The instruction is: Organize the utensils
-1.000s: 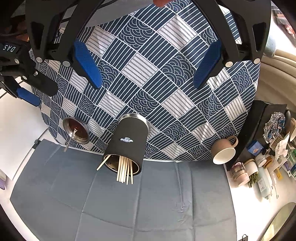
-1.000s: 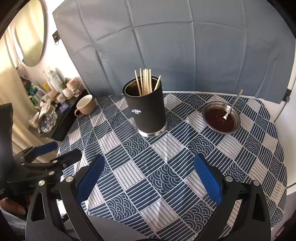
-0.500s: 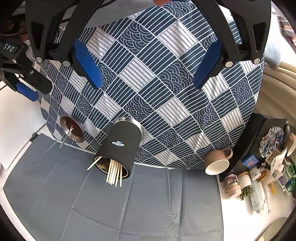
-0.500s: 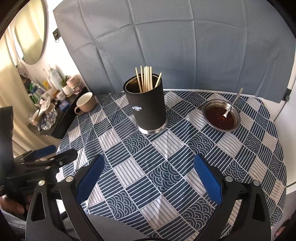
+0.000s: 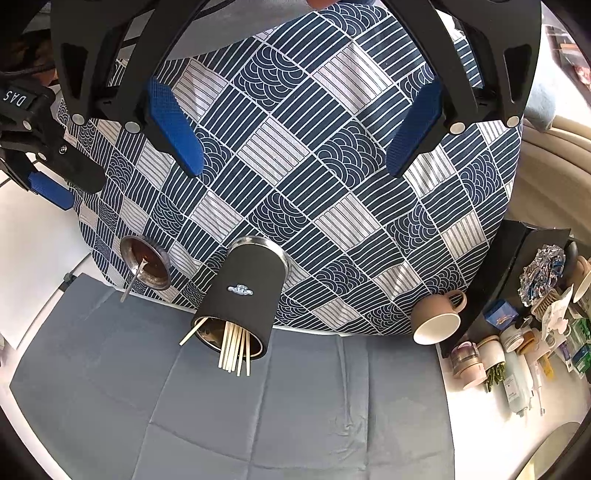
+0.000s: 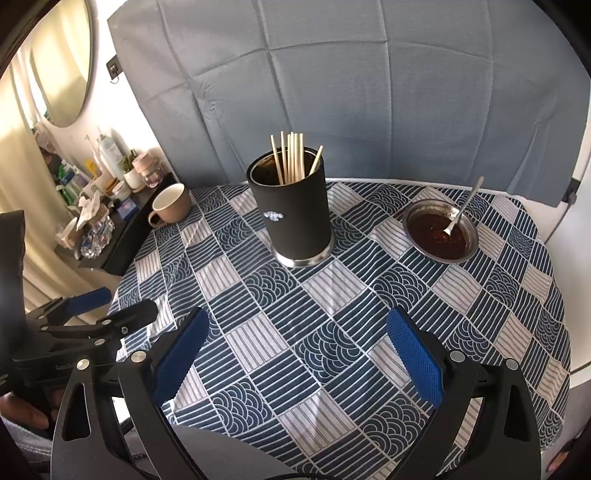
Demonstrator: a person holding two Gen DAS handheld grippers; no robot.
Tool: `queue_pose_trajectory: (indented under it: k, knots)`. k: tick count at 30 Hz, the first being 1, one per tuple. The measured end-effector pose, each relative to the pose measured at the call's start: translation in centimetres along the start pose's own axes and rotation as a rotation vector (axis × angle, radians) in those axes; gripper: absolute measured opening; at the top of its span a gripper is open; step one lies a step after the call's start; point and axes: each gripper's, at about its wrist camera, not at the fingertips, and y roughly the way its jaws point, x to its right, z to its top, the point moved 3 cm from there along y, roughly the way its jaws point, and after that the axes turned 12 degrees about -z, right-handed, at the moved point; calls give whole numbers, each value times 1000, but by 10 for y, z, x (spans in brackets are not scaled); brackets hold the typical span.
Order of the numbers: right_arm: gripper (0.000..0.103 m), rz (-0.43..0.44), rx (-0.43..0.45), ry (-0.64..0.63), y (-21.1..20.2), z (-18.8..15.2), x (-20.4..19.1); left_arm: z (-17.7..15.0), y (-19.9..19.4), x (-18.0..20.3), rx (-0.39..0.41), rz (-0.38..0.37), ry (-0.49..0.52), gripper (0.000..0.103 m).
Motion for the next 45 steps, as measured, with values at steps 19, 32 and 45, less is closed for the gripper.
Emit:
queue_pose_trajectory:
  k: [19,32,45]
  knots:
    - [93,-1,-17,3,2,-4,0,-1,0,1,-1,21,15,97]
    - [93,2,-26,-5,6,-7,-1,-1,1,-1,-10,27,10,97]
    - [93,4,-26,-7,6,-6,-1,-2,2,0,-21,22,12,97]
